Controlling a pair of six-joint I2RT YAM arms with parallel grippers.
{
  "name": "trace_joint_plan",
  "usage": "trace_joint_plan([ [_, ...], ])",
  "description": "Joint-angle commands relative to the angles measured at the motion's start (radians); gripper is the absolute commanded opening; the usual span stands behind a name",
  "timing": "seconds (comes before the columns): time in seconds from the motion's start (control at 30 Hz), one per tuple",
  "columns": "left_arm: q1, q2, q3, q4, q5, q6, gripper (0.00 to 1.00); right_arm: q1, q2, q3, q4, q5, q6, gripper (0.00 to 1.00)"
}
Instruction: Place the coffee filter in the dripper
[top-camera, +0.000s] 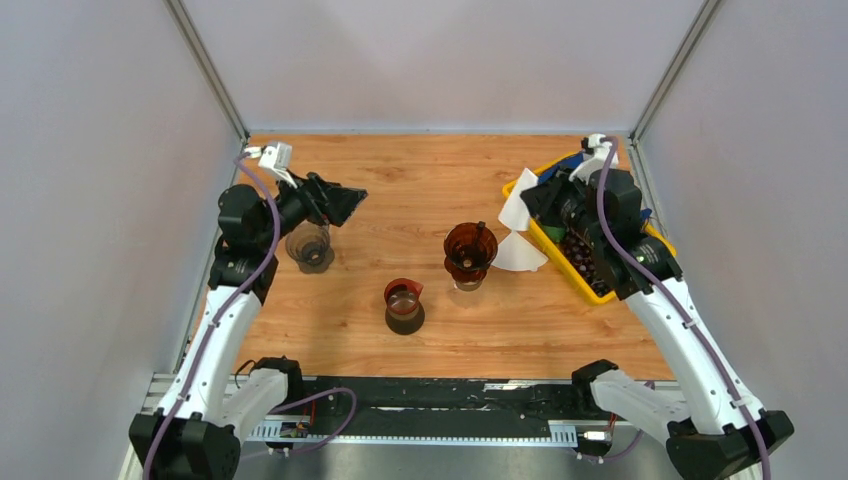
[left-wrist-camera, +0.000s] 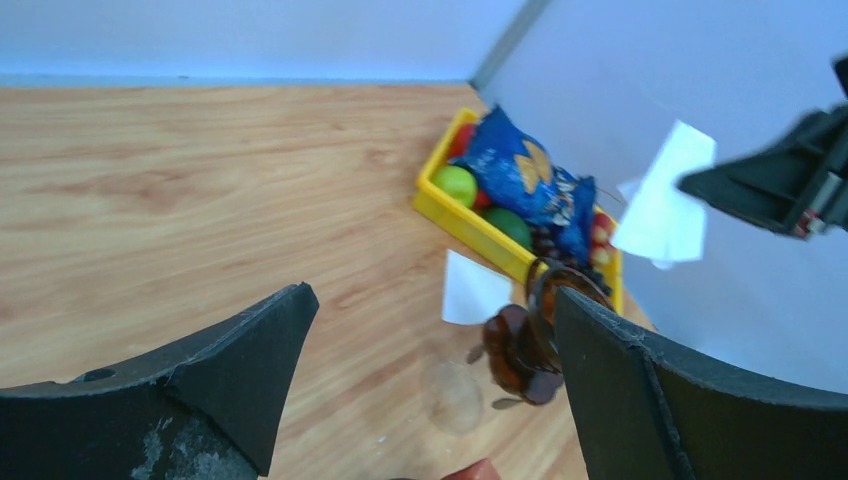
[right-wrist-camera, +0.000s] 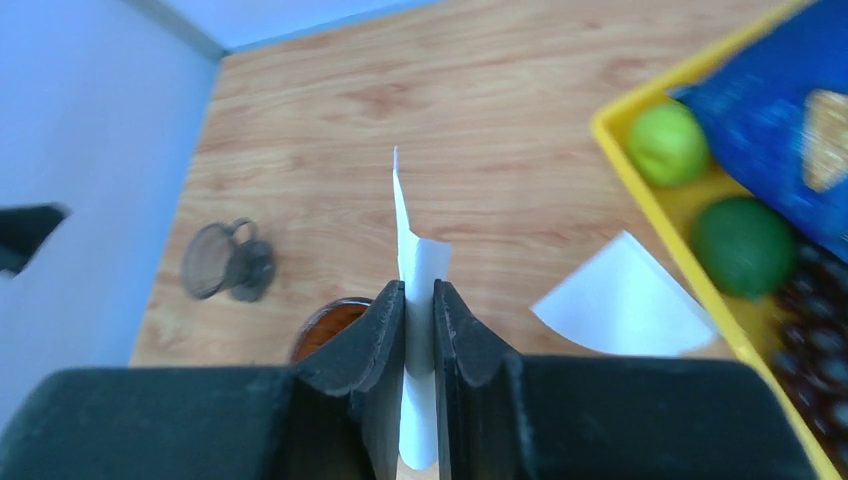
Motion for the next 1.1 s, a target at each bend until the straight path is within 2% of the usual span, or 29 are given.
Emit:
trace_joint_plan([
  [0.0, -0.017, 0.096, 0.068, 0.157, 0.302, -0.07, 1.0, 0.024, 0.084, 0.091, 0.185, -0.321, -0.09, 0.18],
  [0.2, -0.197, 0.213, 0.194, 0.091, 0.309, 0.015, 1.0, 0.12, 0.233, 0.198, 0.211, -0.403, -0.117, 0.18],
  [0.37, -0.259, 0.314, 0.244, 0.085, 0.336, 0.026, 1.0, 0.167, 0.307, 0.25, 0.213, -0.462, -0.125, 0.19],
  [0.5, -0.309, 0.373, 0.272, 0.08, 0.341, 0.026, 0.95, 0.189, 0.331, 0.272, 0.216, -0.485, -0.118, 0.19],
  [0.77, -0.37, 0.429, 0.296, 0.056, 0.336, 0.022, 0.69, 0.196, 0.35, 0.28, 0.228, -0.475, -0.113, 0.19],
  [0.9, -0.381, 0.432, 0.294, 0.059, 0.334, 0.012, 0.5, 0.197, 0.353, 0.276, 0.232, -0.447, -0.107, 0.19],
  [0.97, -0.385, 0.432, 0.298, 0.048, 0.335, 0.013, 0.36, 0.197, 0.357, 0.276, 0.231, -0.434, -0.107, 0.19],
  [1.07, -0.389, 0.431, 0.31, 0.009, 0.324, 0.034, 0.23, 0.197, 0.359, 0.275, 0.231, -0.401, -0.108, 0.19],
])
